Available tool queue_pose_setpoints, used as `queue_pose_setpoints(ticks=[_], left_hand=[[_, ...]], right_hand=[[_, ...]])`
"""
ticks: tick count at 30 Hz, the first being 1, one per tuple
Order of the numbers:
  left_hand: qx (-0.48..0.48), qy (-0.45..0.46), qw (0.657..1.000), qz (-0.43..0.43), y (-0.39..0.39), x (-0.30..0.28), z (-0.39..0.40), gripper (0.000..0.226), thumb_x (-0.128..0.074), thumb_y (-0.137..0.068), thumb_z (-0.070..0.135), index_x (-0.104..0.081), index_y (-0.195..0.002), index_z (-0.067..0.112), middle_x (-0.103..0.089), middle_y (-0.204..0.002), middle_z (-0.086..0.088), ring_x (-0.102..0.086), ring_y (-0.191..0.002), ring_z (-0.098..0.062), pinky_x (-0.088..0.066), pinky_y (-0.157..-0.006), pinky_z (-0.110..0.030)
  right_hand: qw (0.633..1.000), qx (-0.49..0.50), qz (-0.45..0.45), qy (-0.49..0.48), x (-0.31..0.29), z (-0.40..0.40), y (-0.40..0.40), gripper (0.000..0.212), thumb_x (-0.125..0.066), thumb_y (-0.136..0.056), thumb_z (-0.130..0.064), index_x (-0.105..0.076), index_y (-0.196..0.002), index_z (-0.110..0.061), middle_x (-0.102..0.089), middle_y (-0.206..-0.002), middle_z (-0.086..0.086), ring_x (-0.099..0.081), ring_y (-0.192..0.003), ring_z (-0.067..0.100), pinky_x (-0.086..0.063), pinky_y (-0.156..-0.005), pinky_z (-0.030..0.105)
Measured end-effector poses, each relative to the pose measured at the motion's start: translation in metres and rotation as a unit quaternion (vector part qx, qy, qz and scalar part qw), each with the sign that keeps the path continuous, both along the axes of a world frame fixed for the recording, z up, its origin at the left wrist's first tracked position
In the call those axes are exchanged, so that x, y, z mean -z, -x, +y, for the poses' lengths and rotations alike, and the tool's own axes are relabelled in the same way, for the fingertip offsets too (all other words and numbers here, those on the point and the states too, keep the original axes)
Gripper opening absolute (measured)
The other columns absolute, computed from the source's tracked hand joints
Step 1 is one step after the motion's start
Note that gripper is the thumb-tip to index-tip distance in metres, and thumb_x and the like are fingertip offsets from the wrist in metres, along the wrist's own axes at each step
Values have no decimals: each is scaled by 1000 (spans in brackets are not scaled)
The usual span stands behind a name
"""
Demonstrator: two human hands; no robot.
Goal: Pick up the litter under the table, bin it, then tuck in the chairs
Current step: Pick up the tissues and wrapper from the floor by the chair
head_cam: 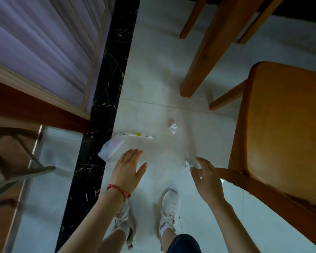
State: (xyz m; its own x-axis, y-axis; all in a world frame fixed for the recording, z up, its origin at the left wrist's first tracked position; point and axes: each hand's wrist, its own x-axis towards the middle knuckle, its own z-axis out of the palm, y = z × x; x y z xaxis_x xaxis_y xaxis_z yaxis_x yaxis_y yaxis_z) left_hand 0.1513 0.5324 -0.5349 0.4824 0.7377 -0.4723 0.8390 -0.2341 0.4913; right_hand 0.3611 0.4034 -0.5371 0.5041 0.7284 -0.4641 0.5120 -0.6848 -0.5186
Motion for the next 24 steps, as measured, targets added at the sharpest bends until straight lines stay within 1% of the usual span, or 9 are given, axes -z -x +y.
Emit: queue_pose_setpoints(ticks=[4,6,9,14,16,18,20,24], left_hand=[[-11,-6,1000,-3,-3,54,7,50,-43,-92,35,-36,-136,15,-37,-145,-6,-27,-137,-19,-26,-110,-35],[-17,-16,1000,-1,-5,82,12,49,-44,-92,36,-37,-136,16,-38,-145,-5,-28,-136,-19,-27,-108,-35],[-27,-24,999,-11,-7,128,20,48,-46,-91,34,-39,-134,15,-40,-144,-7,-30,-135,-20,-27,-108,-33],[-27,-44,998,-36,-14,206,37,47,-50,-90,29,-42,-132,9,-45,-139,-13,-35,-132,-26,-27,-108,-36],[-28,-57,997,-45,-16,236,41,47,-52,-89,27,-44,-130,8,-47,-137,-14,-38,-130,-28,-28,-107,-36],[-35,-70,995,-57,-19,265,46,46,-55,-88,26,-46,-129,9,-48,-136,-14,-39,-129,-28,-28,-107,-34],[-37,-77,994,-61,-21,295,51,45,-55,-88,26,-46,-129,10,-48,-137,-12,-38,-130,-26,-26,-107,-32],[-35,-88,993,-64,-27,345,64,46,-51,-89,28,-43,-131,13,-44,-140,-7,-33,-133,-21,-21,-108,-27]], right_hand=[[1000,6,-20,-20,55,14,-4,40,-54,-89,-31,-50,-126,-15,-53,-131,9,-50,-118,25,-38,-94,27],[999,-2,-27,-31,82,22,-6,41,-54,-89,-28,-50,-126,-14,-54,-131,10,-49,-119,25,-33,-94,24],[998,-18,-41,-43,124,35,-10,41,-53,-89,-28,-49,-127,-13,-53,-132,9,-48,-121,27,-37,-97,30],[996,-9,-45,-80,191,48,-11,40,-54,-89,-24,-50,-127,-12,-53,-132,10,-48,-122,27,-40,-99,39],[995,-7,-45,-92,218,51,-12,41,-55,-89,-24,-50,-127,-12,-53,-132,10,-47,-122,26,-40,-99,38],[993,-6,-51,-107,246,53,-14,40,-56,-88,-22,-51,-126,-12,-54,-131,9,-48,-121,26,-39,-97,35],[991,0,-53,-121,273,57,-16,39,-57,-87,-21,-52,-125,-12,-55,-130,9,-50,-120,26,-38,-95,32],[990,-7,-51,-129,319,66,-23,39,-56,-88,-21,-51,-126,-13,-54,-131,9,-48,-121,26,-35,-97,31]])
